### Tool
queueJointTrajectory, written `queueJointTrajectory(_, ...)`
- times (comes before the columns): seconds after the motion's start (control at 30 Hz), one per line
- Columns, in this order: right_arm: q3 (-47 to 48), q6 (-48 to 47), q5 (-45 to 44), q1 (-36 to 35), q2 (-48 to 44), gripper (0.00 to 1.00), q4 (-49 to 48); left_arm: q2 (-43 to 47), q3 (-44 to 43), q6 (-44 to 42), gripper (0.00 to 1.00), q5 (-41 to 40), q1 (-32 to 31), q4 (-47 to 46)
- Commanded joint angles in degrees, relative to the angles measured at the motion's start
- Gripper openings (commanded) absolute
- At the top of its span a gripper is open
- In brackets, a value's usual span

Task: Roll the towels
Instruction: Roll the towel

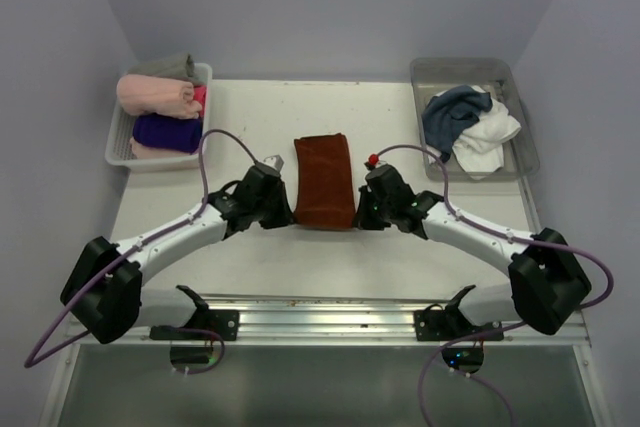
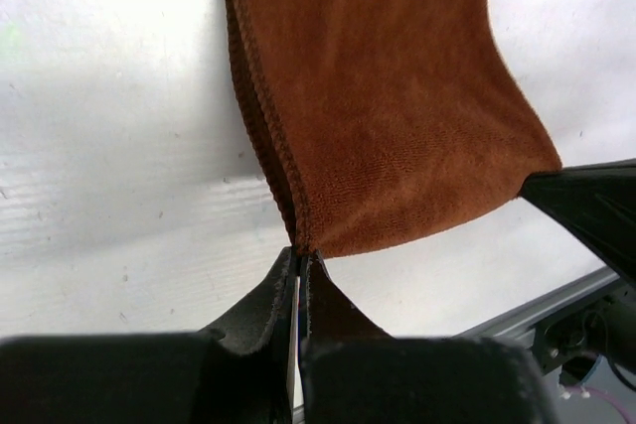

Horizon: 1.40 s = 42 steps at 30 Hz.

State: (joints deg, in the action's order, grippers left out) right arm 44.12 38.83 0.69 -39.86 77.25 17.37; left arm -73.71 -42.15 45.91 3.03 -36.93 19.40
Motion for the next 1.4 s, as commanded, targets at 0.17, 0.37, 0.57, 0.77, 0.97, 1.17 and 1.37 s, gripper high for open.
queueJointTrajectory(0.17, 8.3, -3.1, -4.7, 0.0, 5.0, 0.0, 3.6, -5.0, -8.5, -0.3, 0.0, -6.1, 1.6, 5.5)
queueJointTrajectory(0.37, 9.8, -3.1, -6.2, 0.0, 6.9, 0.0, 3.4, -6.1, -9.0, -0.2, 0.0, -5.8, 2.0, 3.7)
queueJointTrajectory(0.57, 13.4, -4.5, -6.8, 0.9, 10.8, 0.0, 3.7, -9.2, -11.6, -2.1, 0.0, -5.6, 3.9, 3.5)
queueJointTrajectory(0.77, 17.4, -6.0, -6.6, 3.0, 15.6, 0.0, 3.3, -13.1, -13.9, -3.2, 0.0, -4.7, 6.1, 0.1)
queueJointTrajectory(0.97, 21.0, -6.9, -5.8, 5.0, 20.5, 0.02, 2.8, -19.3, -18.3, -5.4, 0.0, -3.6, 7.4, -1.3)
queueJointTrajectory(1.17, 23.1, -6.6, -4.4, 6.7, 25.2, 0.04, 2.0, -25.5, -21.1, -7.1, 0.17, -3.3, 8.4, -2.3)
queueJointTrajectory(1.37, 22.6, -4.6, -3.5, 8.0, 26.5, 0.08, 0.9, -22.1, -20.8, -8.4, 0.58, -5.3, 8.5, -1.5)
